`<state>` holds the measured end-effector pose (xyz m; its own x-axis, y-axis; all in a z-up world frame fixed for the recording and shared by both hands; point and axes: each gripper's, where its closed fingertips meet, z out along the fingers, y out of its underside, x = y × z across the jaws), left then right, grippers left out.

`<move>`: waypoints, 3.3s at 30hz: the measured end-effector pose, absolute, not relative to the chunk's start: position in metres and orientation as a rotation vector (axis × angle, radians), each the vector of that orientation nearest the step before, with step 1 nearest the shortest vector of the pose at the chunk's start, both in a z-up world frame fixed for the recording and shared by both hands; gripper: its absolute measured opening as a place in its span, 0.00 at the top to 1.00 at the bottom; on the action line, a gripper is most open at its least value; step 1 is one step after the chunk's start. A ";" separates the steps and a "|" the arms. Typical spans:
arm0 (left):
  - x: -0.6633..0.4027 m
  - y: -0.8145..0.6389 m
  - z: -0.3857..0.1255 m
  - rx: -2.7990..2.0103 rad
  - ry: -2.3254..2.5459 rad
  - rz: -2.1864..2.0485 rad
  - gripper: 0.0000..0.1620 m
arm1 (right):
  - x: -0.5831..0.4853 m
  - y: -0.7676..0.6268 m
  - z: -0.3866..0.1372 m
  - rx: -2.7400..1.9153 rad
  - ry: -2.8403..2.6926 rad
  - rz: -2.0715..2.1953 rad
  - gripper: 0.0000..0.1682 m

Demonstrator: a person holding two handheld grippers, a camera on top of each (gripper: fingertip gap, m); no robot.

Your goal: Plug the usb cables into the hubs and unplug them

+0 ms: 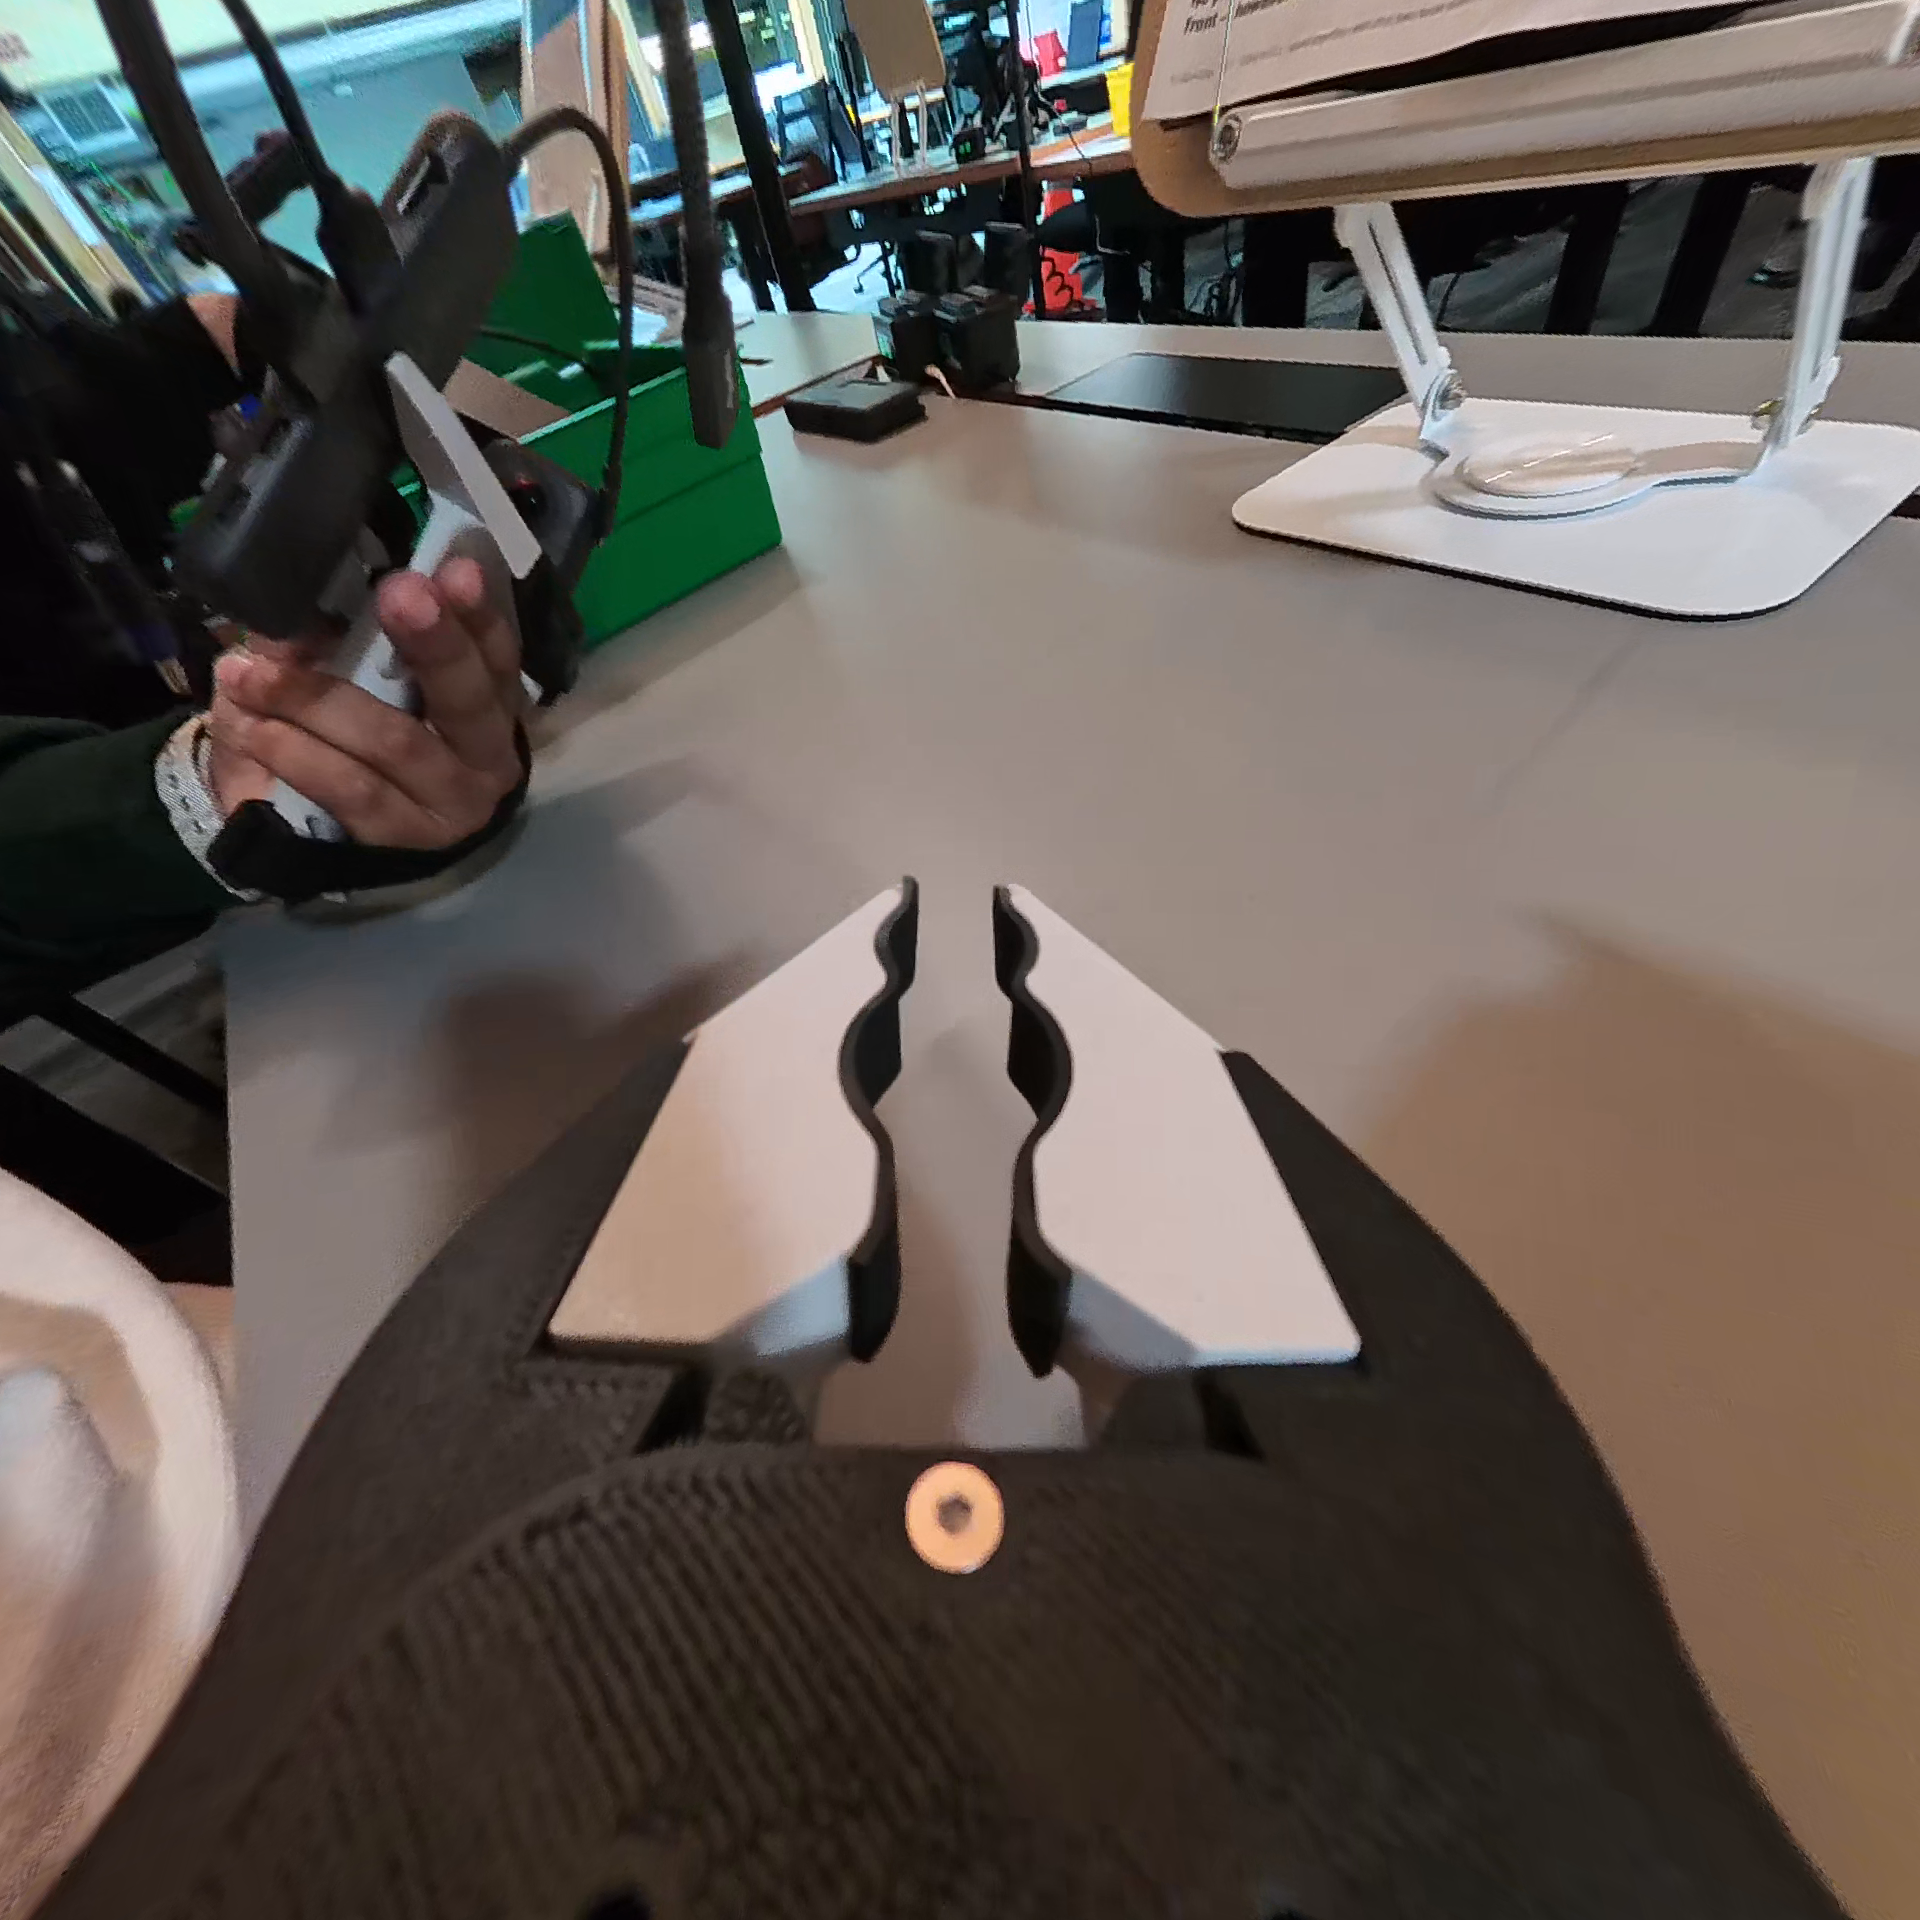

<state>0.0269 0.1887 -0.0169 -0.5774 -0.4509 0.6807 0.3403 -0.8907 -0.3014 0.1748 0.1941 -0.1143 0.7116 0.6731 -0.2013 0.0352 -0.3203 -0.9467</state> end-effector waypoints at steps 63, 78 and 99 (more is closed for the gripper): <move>0.035 0.192 -0.030 -1.202 0.197 -2.415 0.95 | 0.146 0.171 -0.128 -1.884 -0.693 0.834 0.90; 0.051 0.200 -0.060 -1.451 0.277 -2.114 0.95 | 0.147 0.152 -0.063 -1.561 -0.736 0.592 0.89; 0.104 0.122 -0.099 -1.565 1.105 -1.544 0.95 | 0.111 0.138 -0.073 -1.570 -0.824 0.619 0.66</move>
